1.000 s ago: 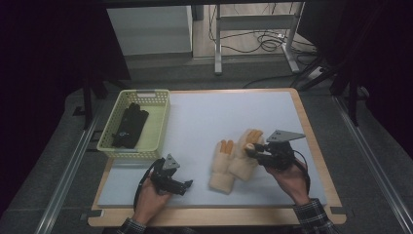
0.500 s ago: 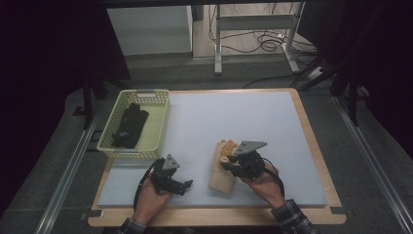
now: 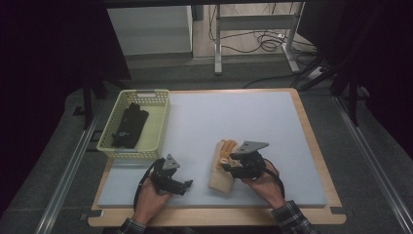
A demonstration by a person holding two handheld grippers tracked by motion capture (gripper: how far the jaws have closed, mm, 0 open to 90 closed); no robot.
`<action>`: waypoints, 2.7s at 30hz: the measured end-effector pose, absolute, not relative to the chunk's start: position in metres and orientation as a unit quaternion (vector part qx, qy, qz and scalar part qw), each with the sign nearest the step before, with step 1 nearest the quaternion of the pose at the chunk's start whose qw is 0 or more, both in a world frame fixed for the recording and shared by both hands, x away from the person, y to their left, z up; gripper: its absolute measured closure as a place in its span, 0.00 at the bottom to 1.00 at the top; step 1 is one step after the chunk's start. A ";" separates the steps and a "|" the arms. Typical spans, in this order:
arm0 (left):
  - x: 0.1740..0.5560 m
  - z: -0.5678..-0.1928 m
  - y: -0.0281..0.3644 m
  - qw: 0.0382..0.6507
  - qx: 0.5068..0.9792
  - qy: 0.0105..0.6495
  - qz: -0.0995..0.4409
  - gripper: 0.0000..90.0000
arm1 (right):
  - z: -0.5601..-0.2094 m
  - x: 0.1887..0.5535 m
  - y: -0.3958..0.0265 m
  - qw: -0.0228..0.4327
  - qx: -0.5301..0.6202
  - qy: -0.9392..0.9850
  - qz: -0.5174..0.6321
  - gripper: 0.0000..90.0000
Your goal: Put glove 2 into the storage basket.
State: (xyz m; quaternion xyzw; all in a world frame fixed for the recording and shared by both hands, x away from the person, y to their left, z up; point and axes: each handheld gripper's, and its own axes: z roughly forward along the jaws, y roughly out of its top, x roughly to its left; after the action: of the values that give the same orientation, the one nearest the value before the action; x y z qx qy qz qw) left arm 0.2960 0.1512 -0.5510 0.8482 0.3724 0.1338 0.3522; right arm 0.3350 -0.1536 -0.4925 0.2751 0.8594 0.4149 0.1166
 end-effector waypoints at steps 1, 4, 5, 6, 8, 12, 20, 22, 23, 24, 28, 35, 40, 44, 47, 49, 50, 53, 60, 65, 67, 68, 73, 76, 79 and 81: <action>0.296 -0.551 0.151 0.352 0.848 0.373 0.134 0.01 | -0.490 0.335 -0.158 0.119 0.279 0.856 0.418 0.50; 0.296 -0.551 0.151 0.352 0.848 0.372 0.134 0.01 | -0.486 0.334 -0.170 0.123 0.290 0.851 0.420 0.52; 0.296 -0.551 0.151 0.352 0.848 0.372 0.134 0.01 | -0.486 0.333 -0.175 0.120 0.293 0.850 0.420 0.56; 0.296 -0.551 0.151 0.352 0.848 0.372 0.134 0.01 | -0.487 0.332 -0.179 0.118 0.297 0.849 0.421 0.59; 0.296 -0.551 0.151 0.352 0.848 0.372 0.134 0.01 | -0.490 0.330 -0.185 0.114 0.303 0.850 0.416 0.67; 0.296 -0.551 0.151 0.351 0.849 0.372 0.134 0.01 | -0.501 0.322 -0.193 0.107 0.302 0.858 0.401 0.85; 0.296 -0.551 0.151 0.352 0.849 0.372 0.134 0.01 | -0.526 0.309 -0.187 0.084 0.285 0.876 0.380 0.95; 0.296 -0.551 0.151 0.352 0.849 0.372 0.134 0.01 | -0.529 0.308 -0.183 0.083 0.280 0.878 0.379 0.95; 0.296 -0.551 0.151 0.352 0.849 0.372 0.134 0.01 | -0.530 0.308 -0.181 0.082 0.278 0.877 0.383 0.95; 0.296 -0.551 0.151 0.352 0.849 0.372 0.134 0.01 | -0.530 0.308 -0.179 0.081 0.277 0.877 0.384 0.95; 0.296 -0.551 0.151 0.352 0.849 0.372 0.134 0.01 | -0.531 0.309 -0.171 0.081 0.275 0.877 0.386 0.95; 0.296 -0.551 0.151 0.352 0.849 0.372 0.134 0.01 | -0.533 0.315 -0.155 0.082 0.271 0.876 0.390 0.95; 0.296 -0.551 0.151 0.352 0.849 0.372 0.134 0.01 | -0.534 0.320 -0.144 0.083 0.269 0.876 0.393 0.95; 0.296 -0.551 0.151 0.351 0.849 0.372 0.134 0.01 | -0.535 0.325 -0.135 0.086 0.270 0.874 0.395 0.95; 0.296 -0.551 0.151 0.351 0.849 0.372 0.134 0.01 | -0.536 0.329 -0.129 0.088 0.272 0.872 0.397 0.95; 0.296 -0.551 0.151 0.351 0.849 0.372 0.134 0.01 | -0.537 0.331 -0.125 0.091 0.271 0.872 0.398 0.94; 0.296 -0.551 0.151 0.351 0.849 0.372 0.134 0.01 | -0.537 0.333 -0.122 0.094 0.270 0.872 0.397 0.94; 0.296 -0.551 0.151 0.351 0.849 0.372 0.134 0.01 | -0.537 0.336 -0.116 0.102 0.265 0.874 0.395 0.93; 0.296 -0.551 0.151 0.351 0.849 0.372 0.134 0.01 | -0.535 0.335 -0.113 0.105 0.266 0.876 0.389 0.88; 0.296 -0.551 0.151 0.351 0.849 0.372 0.134 0.01 | -0.528 0.330 -0.126 0.114 0.268 0.873 0.391 0.83; 0.296 -0.551 0.151 0.351 0.849 0.372 0.134 0.01 | -0.525 0.330 -0.134 0.121 0.273 0.870 0.392 0.81; 0.296 -0.551 0.151 0.351 0.849 0.372 0.134 0.01 | -0.524 0.330 -0.139 0.124 0.277 0.868 0.392 0.79; 0.296 -0.551 0.151 0.351 0.849 0.372 0.134 0.01 | -0.520 0.331 -0.161 0.128 0.299 0.861 0.390 0.67; 0.296 -0.551 0.151 0.351 0.849 0.372 0.134 0.01 | -0.517 0.330 -0.174 0.135 0.309 0.857 0.390 0.60; 0.296 -0.551 0.151 0.351 0.849 0.372 0.134 0.01 | -0.514 0.329 -0.186 0.146 0.321 0.851 0.390 0.51; 0.296 -0.551 0.151 0.351 0.849 0.371 0.134 0.01 | -0.512 0.328 -0.194 0.151 0.326 0.849 0.387 0.46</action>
State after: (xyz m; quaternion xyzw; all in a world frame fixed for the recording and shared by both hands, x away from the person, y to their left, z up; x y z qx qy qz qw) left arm 0.2960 0.1513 -0.5510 0.8490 0.3714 0.1342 0.3511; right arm 0.3282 -0.1940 -0.5125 0.3259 0.8495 0.3866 0.1507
